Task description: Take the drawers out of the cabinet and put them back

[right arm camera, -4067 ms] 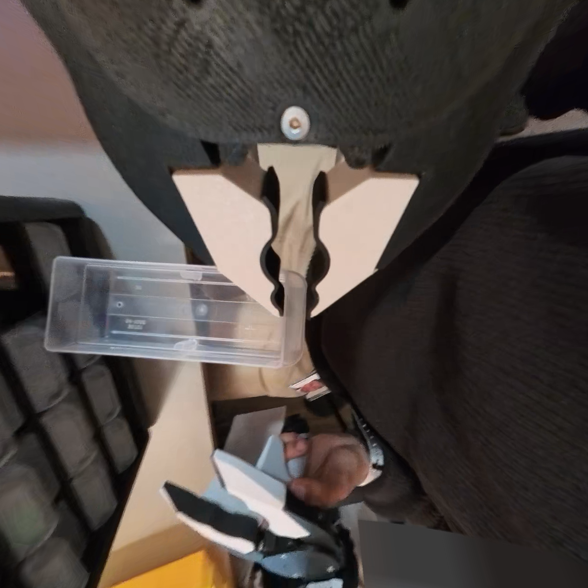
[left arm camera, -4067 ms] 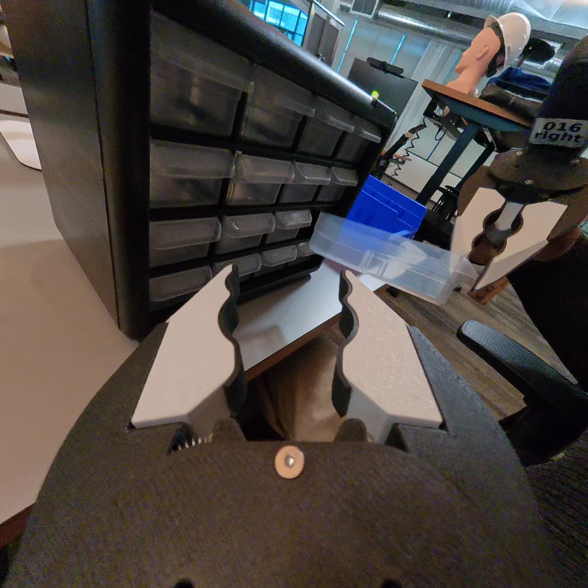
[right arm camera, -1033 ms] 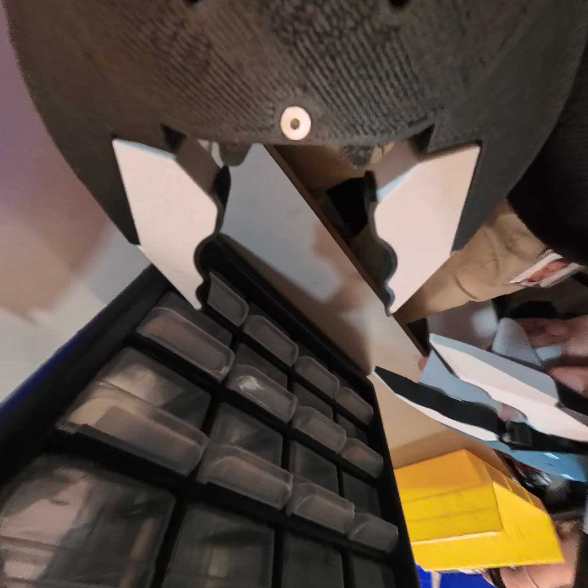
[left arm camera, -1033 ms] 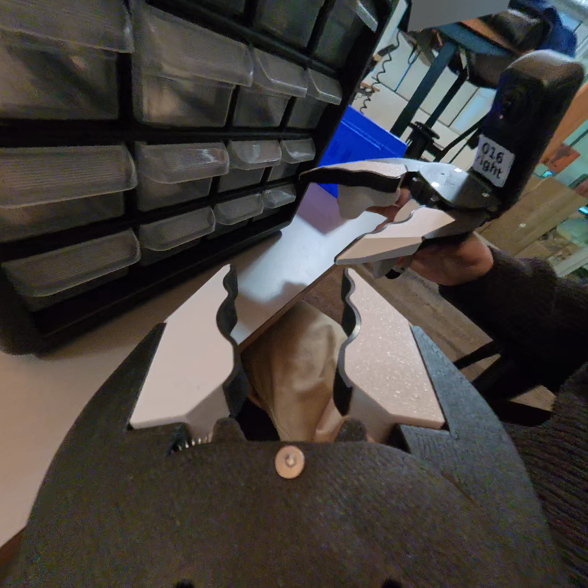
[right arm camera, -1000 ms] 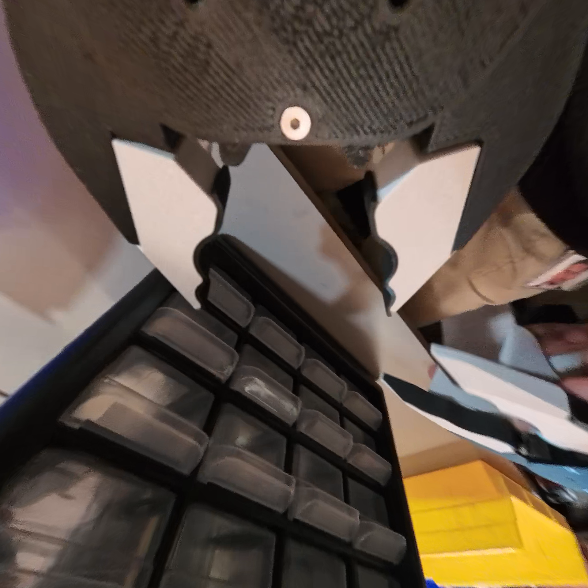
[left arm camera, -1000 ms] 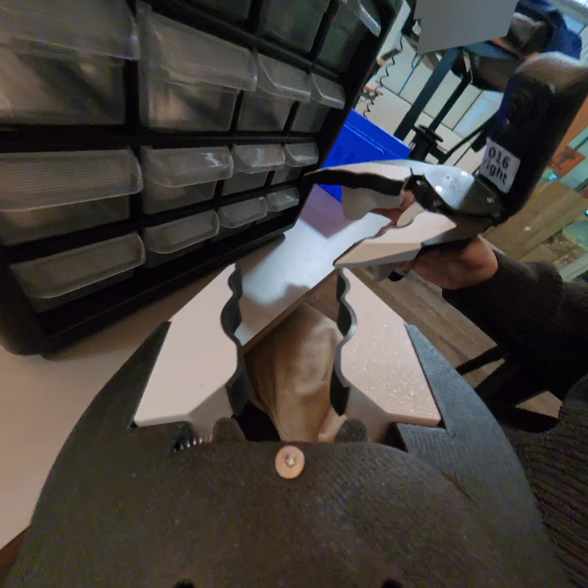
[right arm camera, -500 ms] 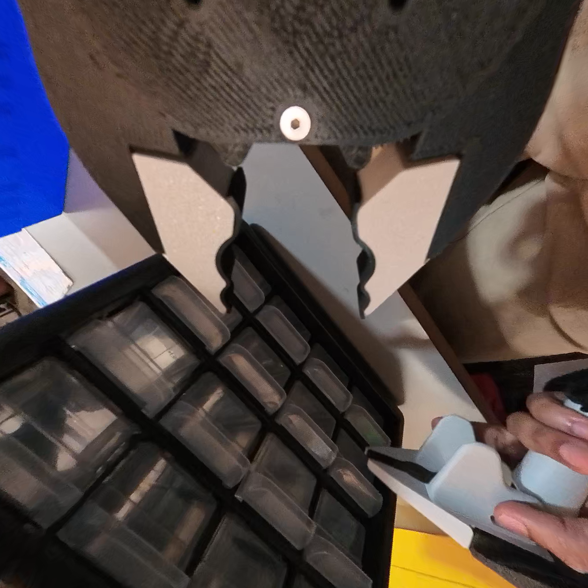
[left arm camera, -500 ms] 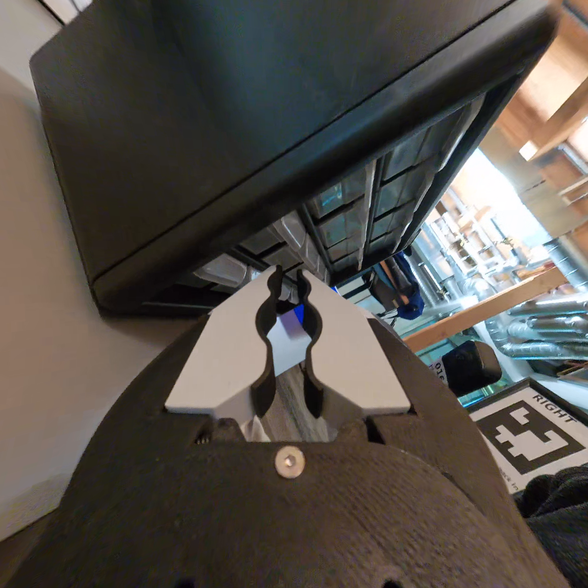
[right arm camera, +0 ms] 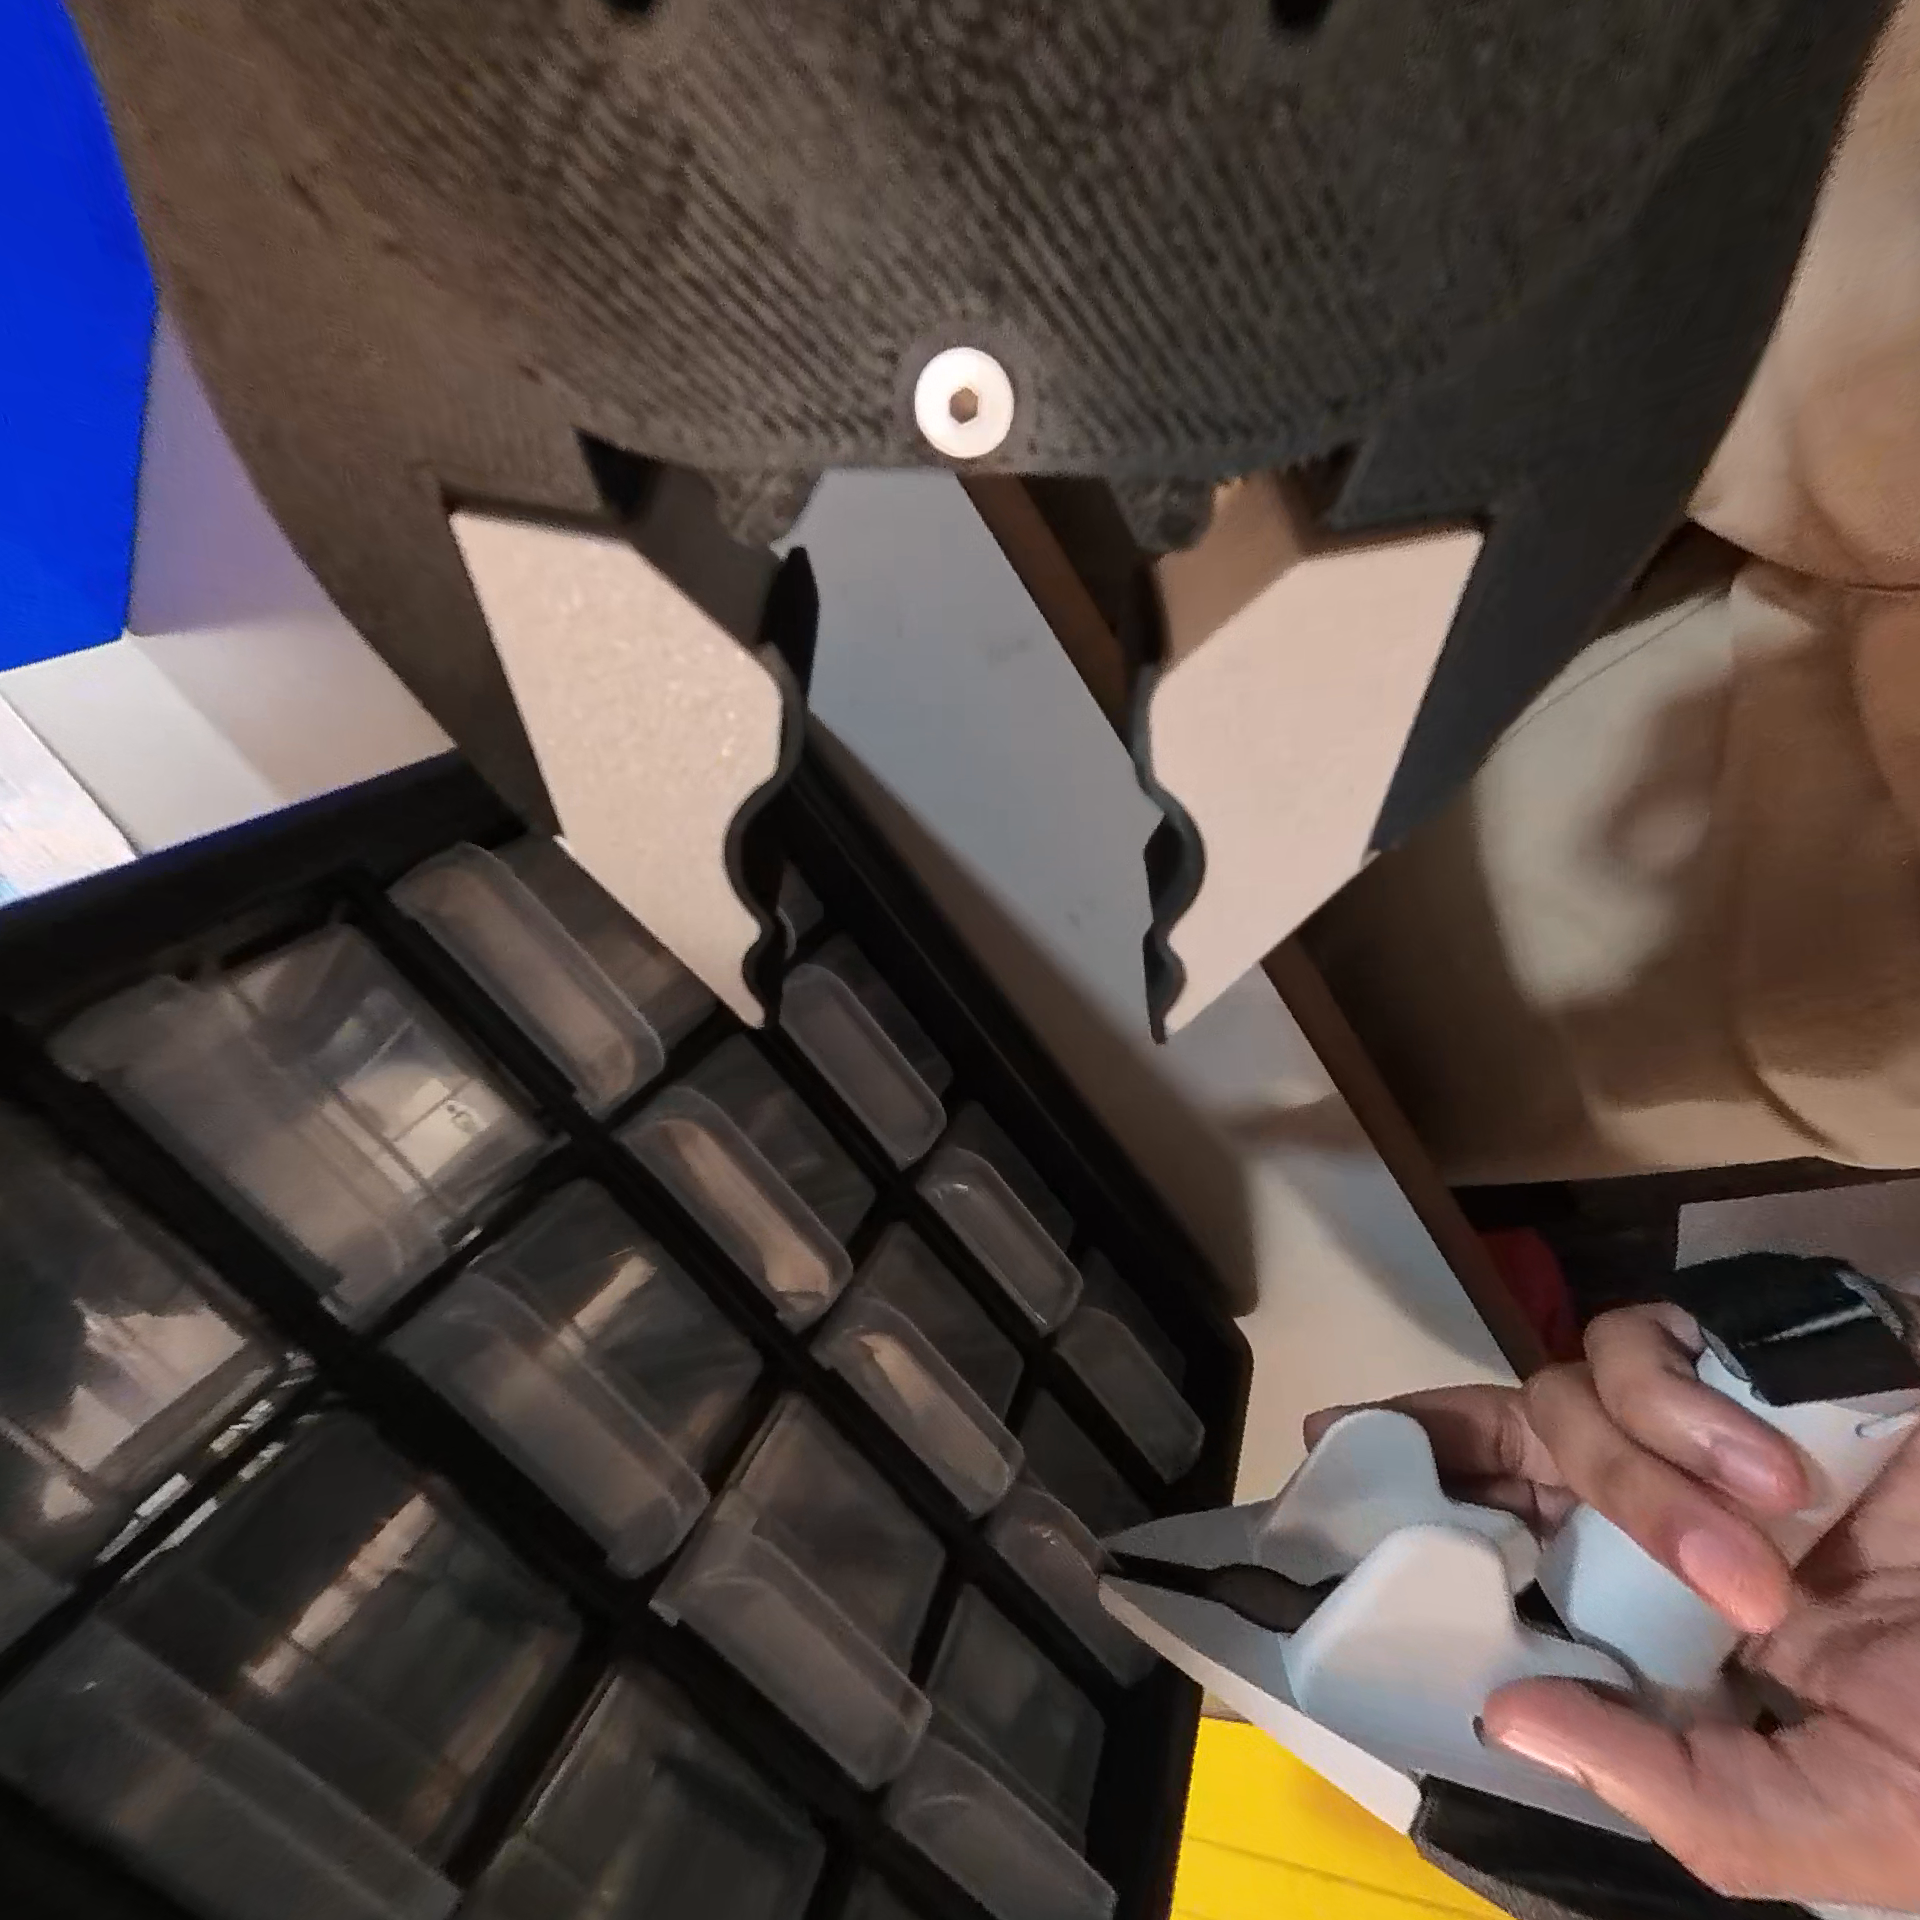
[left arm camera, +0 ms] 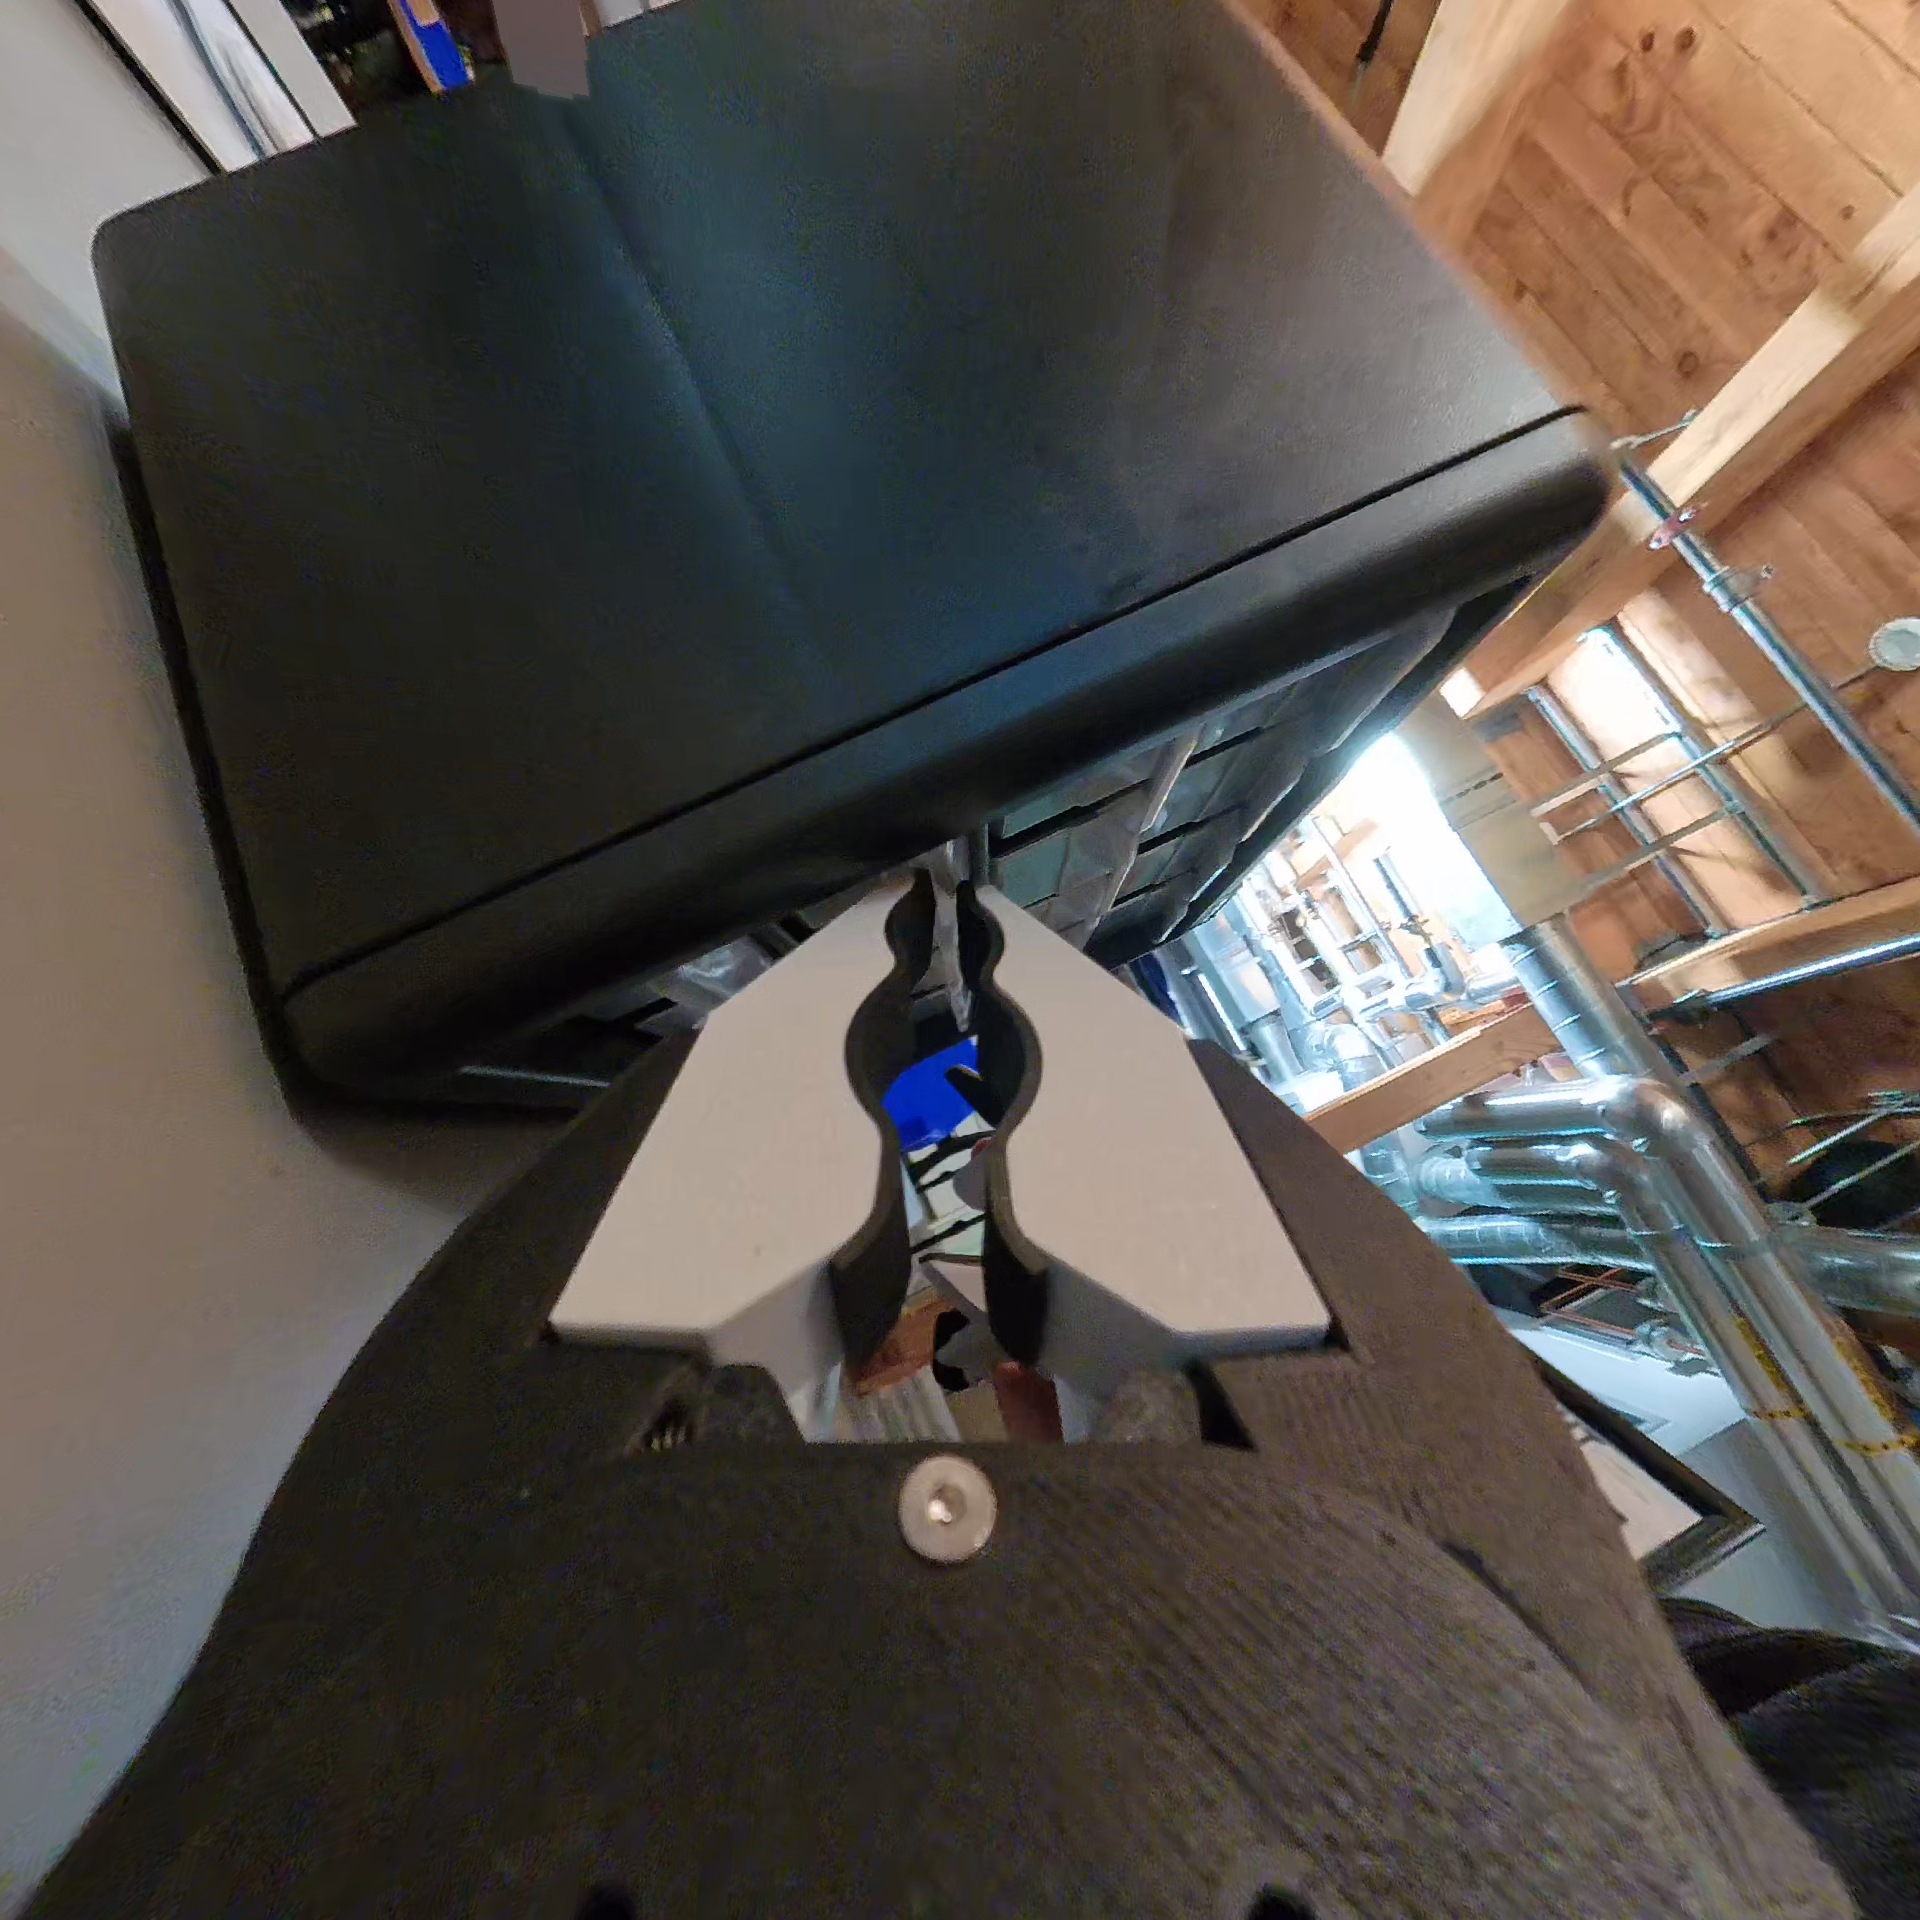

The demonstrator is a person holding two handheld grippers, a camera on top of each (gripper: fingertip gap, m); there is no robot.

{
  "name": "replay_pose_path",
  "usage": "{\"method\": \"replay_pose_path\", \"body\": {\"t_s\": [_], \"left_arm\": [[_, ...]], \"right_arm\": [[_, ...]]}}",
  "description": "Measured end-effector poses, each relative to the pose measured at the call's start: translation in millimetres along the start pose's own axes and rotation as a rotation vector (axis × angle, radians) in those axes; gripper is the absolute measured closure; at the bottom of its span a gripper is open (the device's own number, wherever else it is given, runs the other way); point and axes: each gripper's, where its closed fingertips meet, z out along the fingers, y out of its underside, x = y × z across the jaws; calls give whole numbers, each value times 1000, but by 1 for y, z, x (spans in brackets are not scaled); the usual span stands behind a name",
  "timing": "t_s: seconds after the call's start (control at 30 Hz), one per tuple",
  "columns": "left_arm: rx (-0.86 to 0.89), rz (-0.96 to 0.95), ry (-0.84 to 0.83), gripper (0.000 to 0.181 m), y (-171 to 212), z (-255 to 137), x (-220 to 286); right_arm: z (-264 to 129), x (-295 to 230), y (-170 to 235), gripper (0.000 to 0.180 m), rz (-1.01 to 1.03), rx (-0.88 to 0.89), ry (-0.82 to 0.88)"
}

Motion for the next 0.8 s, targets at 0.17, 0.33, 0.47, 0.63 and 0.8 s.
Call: {"method": "replay_pose_path", "body": {"t_s": [0.17, 0.33, 0.47, 0.63, 0.8], "left_arm": [[-21, -14, 20, 181, 8, -6, 5], [-28, -63, 24, 181, 23, -21, 15], [-71, -49, 41, 167, 29, -32, 26], [-85, -27, 42, 153, 24, -50, 34], [-69, -110, 30, 151, 3, -58, 25]], "right_arm": [[-6, 0, 0, 112, -9, 0, 9], [-12, -7, -14, 126, -21, 35, -12], [-5, -12, -35, 139, -93, 55, -20], [24, -31, -77, 133, -230, 87, -80], [56, -60, -95, 149, -406, 73, -157]]}}
